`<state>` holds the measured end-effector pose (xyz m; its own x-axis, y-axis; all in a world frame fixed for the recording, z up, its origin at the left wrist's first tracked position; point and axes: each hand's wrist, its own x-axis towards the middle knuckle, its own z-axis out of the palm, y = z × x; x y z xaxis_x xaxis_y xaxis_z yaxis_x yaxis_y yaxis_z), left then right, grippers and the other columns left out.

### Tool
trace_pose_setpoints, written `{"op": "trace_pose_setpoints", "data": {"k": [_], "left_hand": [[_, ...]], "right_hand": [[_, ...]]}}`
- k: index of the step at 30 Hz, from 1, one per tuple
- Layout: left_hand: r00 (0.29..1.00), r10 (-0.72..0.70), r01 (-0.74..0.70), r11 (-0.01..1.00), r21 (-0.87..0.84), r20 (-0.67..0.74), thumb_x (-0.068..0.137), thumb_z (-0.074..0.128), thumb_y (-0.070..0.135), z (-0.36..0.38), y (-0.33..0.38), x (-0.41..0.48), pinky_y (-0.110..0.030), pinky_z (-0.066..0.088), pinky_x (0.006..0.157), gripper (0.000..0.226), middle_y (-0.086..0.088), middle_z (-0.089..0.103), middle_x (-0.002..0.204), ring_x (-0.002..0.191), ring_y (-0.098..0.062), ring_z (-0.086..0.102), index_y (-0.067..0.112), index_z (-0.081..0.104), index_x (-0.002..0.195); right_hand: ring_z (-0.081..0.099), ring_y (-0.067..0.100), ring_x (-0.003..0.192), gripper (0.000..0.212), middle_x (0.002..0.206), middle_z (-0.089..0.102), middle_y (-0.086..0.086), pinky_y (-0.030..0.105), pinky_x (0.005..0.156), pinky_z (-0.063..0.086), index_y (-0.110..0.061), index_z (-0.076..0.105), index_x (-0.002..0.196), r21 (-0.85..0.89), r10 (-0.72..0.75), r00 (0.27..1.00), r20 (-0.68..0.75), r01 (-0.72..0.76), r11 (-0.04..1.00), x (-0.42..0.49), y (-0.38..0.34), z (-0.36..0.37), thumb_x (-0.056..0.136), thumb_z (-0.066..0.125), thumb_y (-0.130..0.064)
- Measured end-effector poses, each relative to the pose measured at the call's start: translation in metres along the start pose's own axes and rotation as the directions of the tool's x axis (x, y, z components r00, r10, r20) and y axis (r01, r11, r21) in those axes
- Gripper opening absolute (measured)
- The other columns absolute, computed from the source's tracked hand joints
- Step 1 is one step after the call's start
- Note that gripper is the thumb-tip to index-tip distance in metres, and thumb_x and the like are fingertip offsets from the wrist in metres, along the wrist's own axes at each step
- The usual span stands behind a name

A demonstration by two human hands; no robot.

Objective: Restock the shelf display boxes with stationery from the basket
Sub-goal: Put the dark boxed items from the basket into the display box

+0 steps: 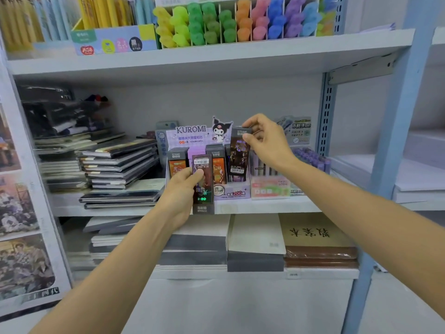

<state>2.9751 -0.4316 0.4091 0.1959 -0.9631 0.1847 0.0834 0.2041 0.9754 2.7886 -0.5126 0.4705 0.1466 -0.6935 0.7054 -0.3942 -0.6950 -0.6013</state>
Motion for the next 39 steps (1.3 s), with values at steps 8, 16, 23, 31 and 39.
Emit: {"op": "trace_pose_setpoints", "data": {"k": [8, 16, 23, 31, 39], "left_hand": [[0.998, 0.046, -0.044, 0.998, 0.046, -0.04, 0.091, 0.066, 0.016, -0.013, -0.012, 0.004, -0.023, 0.057, 0.063, 0.011, -0.005, 0.074, 0.089, 0.076, -0.015, 0.068, 0.01, 0.069, 0.099], [0.996, 0.033, -0.033, 0.999, -0.002, -0.078, 0.088, 0.065, 0.003, -0.016, -0.015, 0.007, -0.025, 0.058, 0.059, 0.016, -0.009, 0.073, 0.089, 0.068, -0.014, 0.07, 0.007, 0.062, 0.103], [0.993, 0.068, -0.072, 0.996, -0.043, -0.1, 0.081, 0.07, -0.002, -0.024, -0.013, 0.007, -0.024, 0.057, 0.062, 0.026, -0.012, 0.072, 0.098, 0.079, -0.019, 0.071, 0.012, 0.064, 0.102], [0.993, 0.027, -0.045, 0.986, -0.16, -0.113, 0.081, 0.073, 0.004, -0.032, -0.014, 0.01, -0.021, 0.056, 0.065, 0.028, -0.012, 0.07, 0.103, 0.08, -0.017, 0.068, 0.009, 0.062, 0.105], [0.997, -0.014, -0.002, 0.976, -0.218, -0.072, 0.084, 0.063, -0.008, -0.032, -0.015, 0.007, -0.024, 0.057, 0.06, 0.024, -0.011, 0.073, 0.095, 0.073, -0.022, 0.072, 0.007, 0.069, 0.103]], "right_hand": [[0.061, 0.016, 0.079, 0.014, 0.093, 0.062, -0.004, 0.042, 0.081, 0.055, -0.016, 0.056, 0.106, -0.199, -0.126, 0.981, 0.145, 0.154, 0.968, -0.004, 0.012, 0.022, 0.093, 0.061, -0.011], [0.064, 0.02, 0.078, 0.012, 0.094, 0.066, 0.004, 0.044, 0.077, 0.055, -0.012, 0.053, 0.103, -0.246, -0.148, 0.979, 0.137, 0.179, 0.953, 0.003, 0.013, 0.007, 0.093, 0.06, -0.011], [0.06, 0.017, 0.077, 0.014, 0.087, 0.061, -0.004, 0.045, 0.078, 0.055, -0.017, 0.053, 0.105, -0.298, -0.132, 0.968, 0.216, 0.194, 0.935, 0.006, 0.016, 0.013, 0.094, 0.06, -0.013], [0.065, 0.02, 0.083, 0.013, 0.094, 0.068, 0.006, 0.046, 0.083, 0.054, -0.018, 0.054, 0.102, -0.3, -0.109, 0.94, 0.323, 0.211, 0.93, 0.014, 0.014, 0.009, 0.093, 0.062, -0.013], [0.061, 0.024, 0.09, 0.012, 0.101, 0.065, -0.001, 0.038, 0.078, 0.049, -0.018, 0.053, 0.101, -0.467, -0.11, 0.939, 0.325, 0.26, 0.845, 0.015, 0.022, 0.017, 0.093, 0.06, -0.017]]}}
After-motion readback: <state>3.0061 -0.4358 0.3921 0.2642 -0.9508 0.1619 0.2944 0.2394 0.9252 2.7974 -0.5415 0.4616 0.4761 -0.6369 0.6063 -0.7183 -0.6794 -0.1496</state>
